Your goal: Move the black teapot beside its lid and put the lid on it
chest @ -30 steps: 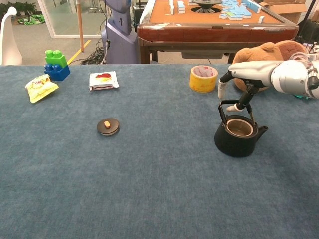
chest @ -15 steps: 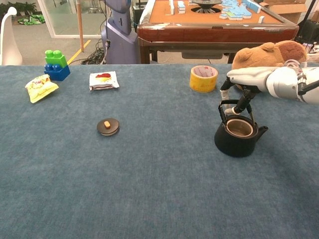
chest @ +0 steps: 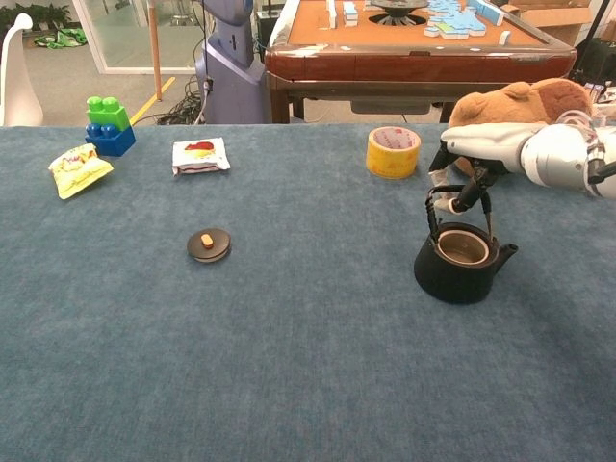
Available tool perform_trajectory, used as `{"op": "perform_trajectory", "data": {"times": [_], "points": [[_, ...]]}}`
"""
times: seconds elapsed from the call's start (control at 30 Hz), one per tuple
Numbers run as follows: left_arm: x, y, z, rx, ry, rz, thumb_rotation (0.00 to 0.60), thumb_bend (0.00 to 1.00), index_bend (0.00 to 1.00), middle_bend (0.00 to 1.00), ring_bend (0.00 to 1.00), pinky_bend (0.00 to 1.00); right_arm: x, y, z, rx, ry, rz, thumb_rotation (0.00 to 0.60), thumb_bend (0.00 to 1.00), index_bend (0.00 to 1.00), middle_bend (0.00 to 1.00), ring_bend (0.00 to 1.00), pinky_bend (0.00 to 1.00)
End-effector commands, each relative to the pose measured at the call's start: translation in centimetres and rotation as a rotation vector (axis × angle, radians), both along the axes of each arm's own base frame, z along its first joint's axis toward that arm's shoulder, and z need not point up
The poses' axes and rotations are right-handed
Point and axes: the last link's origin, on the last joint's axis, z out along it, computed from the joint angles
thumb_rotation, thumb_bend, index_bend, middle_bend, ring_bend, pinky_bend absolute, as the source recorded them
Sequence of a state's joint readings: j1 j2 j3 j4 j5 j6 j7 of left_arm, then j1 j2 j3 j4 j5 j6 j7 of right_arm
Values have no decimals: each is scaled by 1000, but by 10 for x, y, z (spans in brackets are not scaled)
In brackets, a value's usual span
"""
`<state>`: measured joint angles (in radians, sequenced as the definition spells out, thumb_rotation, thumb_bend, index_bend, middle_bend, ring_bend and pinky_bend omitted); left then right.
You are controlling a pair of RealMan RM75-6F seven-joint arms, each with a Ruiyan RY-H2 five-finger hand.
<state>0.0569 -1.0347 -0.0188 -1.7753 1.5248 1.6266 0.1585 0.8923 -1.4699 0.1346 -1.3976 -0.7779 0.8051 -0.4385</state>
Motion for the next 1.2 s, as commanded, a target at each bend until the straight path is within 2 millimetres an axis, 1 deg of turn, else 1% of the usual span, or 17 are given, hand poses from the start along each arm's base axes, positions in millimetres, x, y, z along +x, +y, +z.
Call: {"op": "perform_trajectory", "data": {"times": [0.03, 0.23, 0.4, 0.5, 0.67, 0.9, 1.0, 1.2], "points": [[1, 0, 0, 2, -1, -1, 600, 281, 94, 1, 0, 0, 5, 7, 12, -26, -42, 38, 600, 420, 710, 431, 99, 58], [2, 1, -1, 2, -1, -3, 600, 281, 95, 0, 0, 0, 22, 16, 28, -61, -114, 114, 600, 447, 737, 457, 123, 77], [5, 2, 0, 4, 0, -15, 600, 280, 95, 1, 0, 0, 39, 22, 35, -78, -155, 171, 600, 466, 744, 462, 134, 77], [6, 1, 1, 4, 2, -17, 600, 281, 95, 0, 0, 0, 52, 21, 35, -92, -166, 193, 600, 470, 744, 462, 137, 77], [6, -1, 3, 10, 3, -17, 600, 281, 95, 0, 0, 0, 78, 16, 29, -101, -165, 230, 600, 470, 744, 462, 137, 77], [4, -6, 4, 20, 5, -10, 600, 281, 95, 0, 0, 0, 115, 9, 14, -86, -154, 259, 600, 470, 744, 462, 137, 77], [4, -7, 5, 21, 5, -7, 600, 281, 95, 1, 0, 0, 125, 5, 8, -89, -144, 265, 600, 470, 744, 462, 137, 77], [4, -8, 8, 28, 7, -10, 600, 281, 95, 1, 0, 0, 143, -10, -9, -98, -116, 243, 600, 470, 744, 462, 137, 77]]}}
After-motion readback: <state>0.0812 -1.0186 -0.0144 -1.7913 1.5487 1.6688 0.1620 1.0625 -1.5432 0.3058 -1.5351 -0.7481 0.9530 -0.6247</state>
